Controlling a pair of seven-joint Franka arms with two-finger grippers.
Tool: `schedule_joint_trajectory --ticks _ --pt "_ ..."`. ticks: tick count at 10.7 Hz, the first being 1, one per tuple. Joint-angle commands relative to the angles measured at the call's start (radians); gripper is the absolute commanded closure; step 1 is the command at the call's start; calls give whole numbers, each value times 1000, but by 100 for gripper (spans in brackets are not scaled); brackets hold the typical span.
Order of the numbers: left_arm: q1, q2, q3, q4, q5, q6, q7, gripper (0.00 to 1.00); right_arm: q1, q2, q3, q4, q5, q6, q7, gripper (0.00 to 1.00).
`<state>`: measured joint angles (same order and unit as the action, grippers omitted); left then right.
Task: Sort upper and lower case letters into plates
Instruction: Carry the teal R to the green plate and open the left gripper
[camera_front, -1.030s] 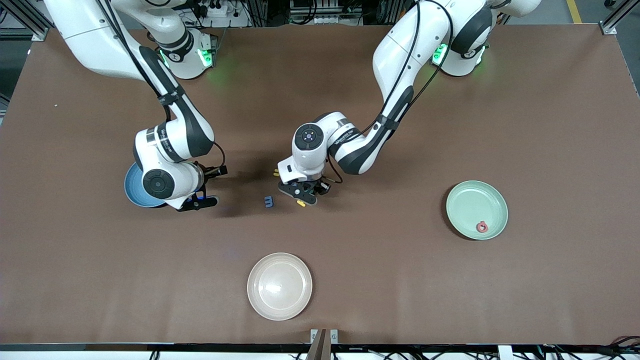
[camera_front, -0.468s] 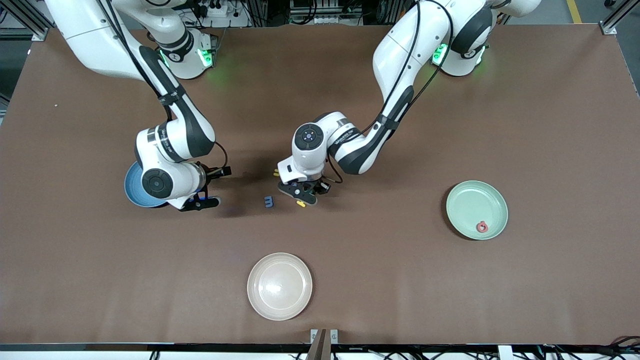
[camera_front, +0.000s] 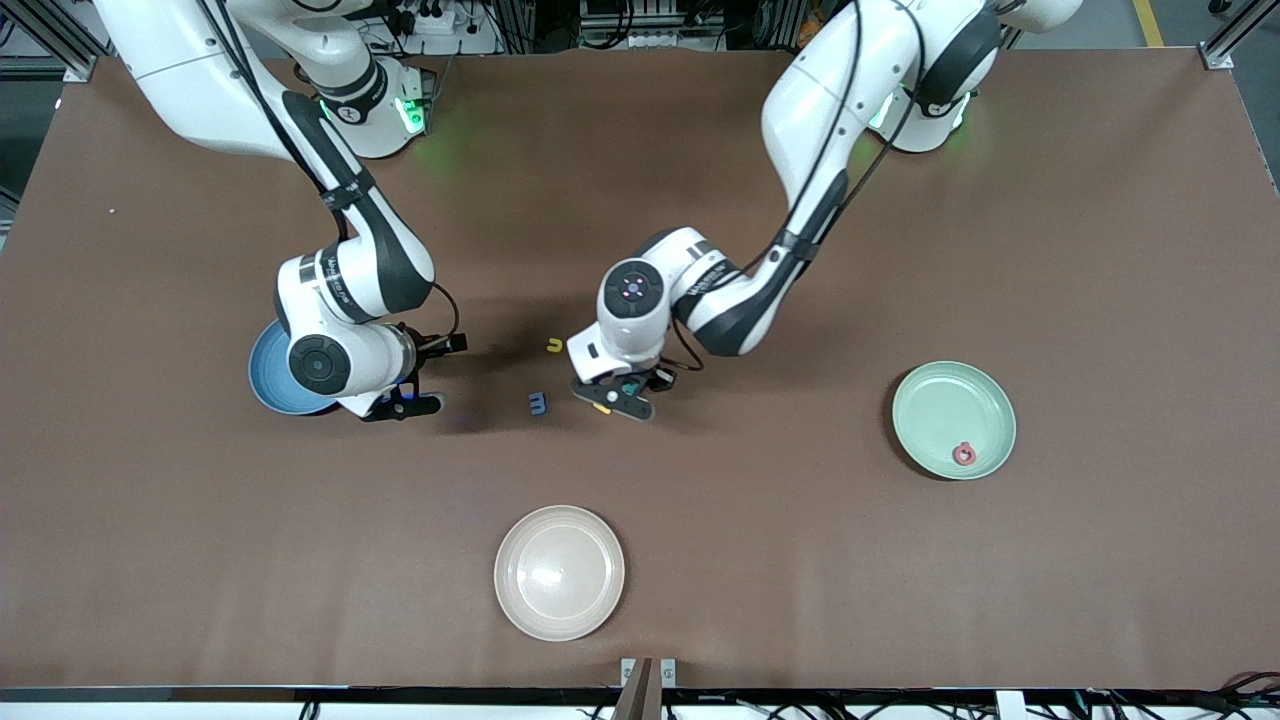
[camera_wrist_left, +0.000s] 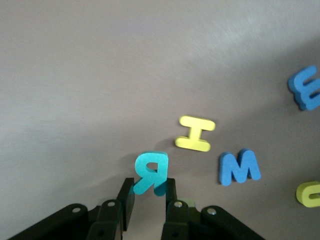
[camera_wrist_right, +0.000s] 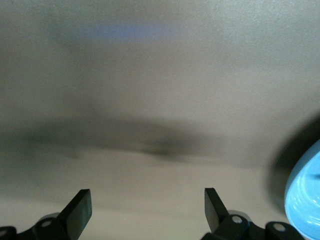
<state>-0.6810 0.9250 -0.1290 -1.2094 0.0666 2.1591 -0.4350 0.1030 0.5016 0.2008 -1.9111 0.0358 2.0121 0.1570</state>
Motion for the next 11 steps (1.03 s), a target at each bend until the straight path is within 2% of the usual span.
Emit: schedule_joint_trajectory --ticks 1,3,4,7,11 --pt "116 -108 -61 -36 -83 -118 56 97 35 -31 -3 -28 21 19 64 1" --pt "307 -167 -160 -56 -126 -276 119 97 110 -31 -1 -28 23 48 192 1" --pt "369 -192 -164 -61 -126 -341 151 98 163 -31 -3 -28 57 80 281 1" --pt "548 -207 -161 -128 -46 -366 266 100 279 0 -8 -37 72 232 514 2" --pt "797 -192 -162 -225 100 -357 563 100 311 52 -9 -45 69 361 636 6"
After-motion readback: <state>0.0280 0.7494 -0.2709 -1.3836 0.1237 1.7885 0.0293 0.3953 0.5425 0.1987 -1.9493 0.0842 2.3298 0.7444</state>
